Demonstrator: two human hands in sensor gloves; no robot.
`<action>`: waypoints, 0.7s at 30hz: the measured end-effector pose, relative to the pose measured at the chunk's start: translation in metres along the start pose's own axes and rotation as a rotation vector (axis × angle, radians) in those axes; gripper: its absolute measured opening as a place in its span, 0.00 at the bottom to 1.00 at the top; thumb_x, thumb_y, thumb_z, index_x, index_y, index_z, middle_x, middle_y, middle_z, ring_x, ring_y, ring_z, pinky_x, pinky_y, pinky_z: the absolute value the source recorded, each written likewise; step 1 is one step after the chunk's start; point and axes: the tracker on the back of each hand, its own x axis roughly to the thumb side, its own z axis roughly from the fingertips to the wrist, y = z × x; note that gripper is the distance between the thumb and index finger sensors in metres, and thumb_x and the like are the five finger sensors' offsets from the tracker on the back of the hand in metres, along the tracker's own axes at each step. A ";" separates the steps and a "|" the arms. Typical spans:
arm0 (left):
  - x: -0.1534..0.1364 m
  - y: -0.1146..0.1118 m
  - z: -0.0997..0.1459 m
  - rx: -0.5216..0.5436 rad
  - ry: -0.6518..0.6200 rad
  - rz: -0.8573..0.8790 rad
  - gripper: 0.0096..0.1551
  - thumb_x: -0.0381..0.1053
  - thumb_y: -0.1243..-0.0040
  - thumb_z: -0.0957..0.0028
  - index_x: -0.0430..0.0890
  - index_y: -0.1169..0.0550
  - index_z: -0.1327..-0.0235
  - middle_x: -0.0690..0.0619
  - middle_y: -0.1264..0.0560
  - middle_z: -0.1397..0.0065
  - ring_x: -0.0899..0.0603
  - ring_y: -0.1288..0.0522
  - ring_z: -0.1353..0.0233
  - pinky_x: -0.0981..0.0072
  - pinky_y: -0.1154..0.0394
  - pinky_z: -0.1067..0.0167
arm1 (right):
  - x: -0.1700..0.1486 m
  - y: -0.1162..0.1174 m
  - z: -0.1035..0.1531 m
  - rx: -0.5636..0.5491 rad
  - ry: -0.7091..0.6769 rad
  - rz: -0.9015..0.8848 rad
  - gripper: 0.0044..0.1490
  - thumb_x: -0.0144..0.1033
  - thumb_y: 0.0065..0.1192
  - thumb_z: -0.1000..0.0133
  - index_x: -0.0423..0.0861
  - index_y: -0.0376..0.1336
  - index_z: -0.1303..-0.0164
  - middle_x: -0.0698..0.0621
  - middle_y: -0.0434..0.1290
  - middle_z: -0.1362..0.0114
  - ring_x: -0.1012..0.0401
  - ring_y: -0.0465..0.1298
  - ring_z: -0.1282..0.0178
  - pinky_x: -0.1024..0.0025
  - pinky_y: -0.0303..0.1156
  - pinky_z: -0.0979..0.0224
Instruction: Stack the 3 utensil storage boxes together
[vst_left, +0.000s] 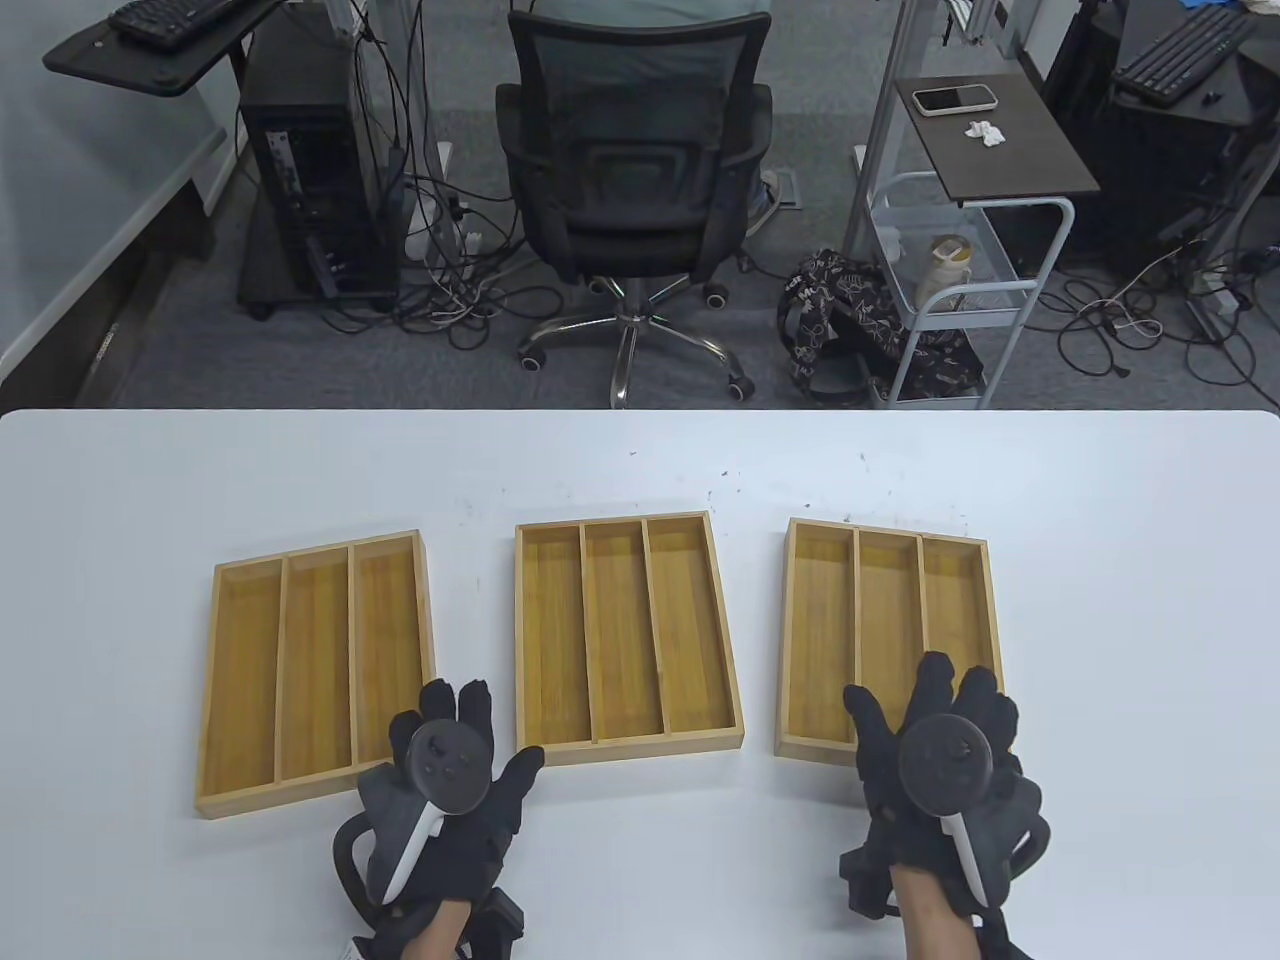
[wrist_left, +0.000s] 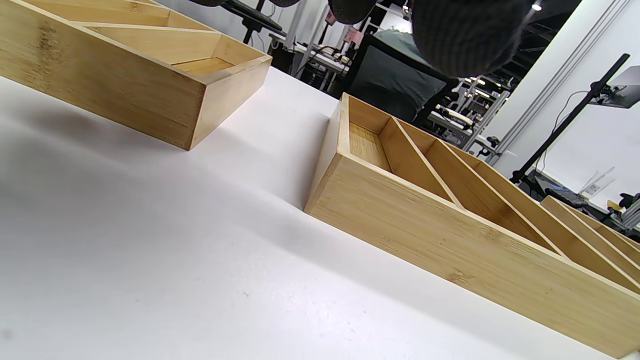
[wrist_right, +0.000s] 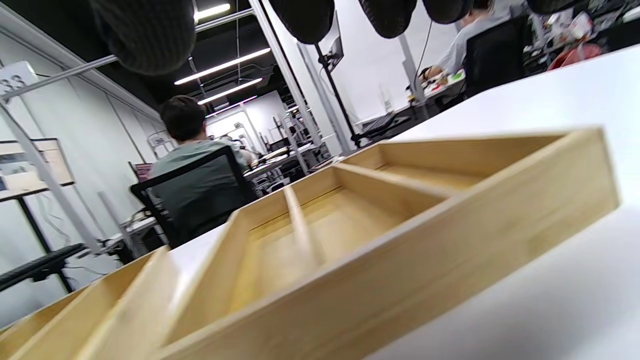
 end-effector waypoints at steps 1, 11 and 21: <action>-0.001 0.001 0.000 0.004 0.002 0.002 0.50 0.76 0.49 0.46 0.66 0.52 0.13 0.56 0.59 0.06 0.37 0.54 0.07 0.28 0.50 0.20 | -0.004 -0.002 -0.004 -0.003 0.013 0.009 0.53 0.67 0.55 0.40 0.44 0.49 0.15 0.26 0.48 0.12 0.29 0.51 0.18 0.19 0.54 0.29; -0.001 0.001 -0.001 -0.001 0.002 0.016 0.50 0.76 0.49 0.46 0.66 0.52 0.13 0.57 0.58 0.06 0.38 0.53 0.07 0.28 0.49 0.20 | -0.057 0.003 -0.058 0.154 0.193 0.209 0.55 0.70 0.58 0.43 0.41 0.54 0.16 0.24 0.60 0.18 0.34 0.71 0.32 0.34 0.71 0.34; -0.001 0.001 -0.001 -0.006 0.005 0.013 0.50 0.76 0.49 0.46 0.66 0.51 0.13 0.57 0.58 0.06 0.38 0.53 0.07 0.28 0.49 0.20 | -0.086 0.043 -0.085 0.343 0.289 0.368 0.51 0.67 0.64 0.46 0.40 0.62 0.26 0.38 0.75 0.34 0.52 0.81 0.62 0.59 0.81 0.61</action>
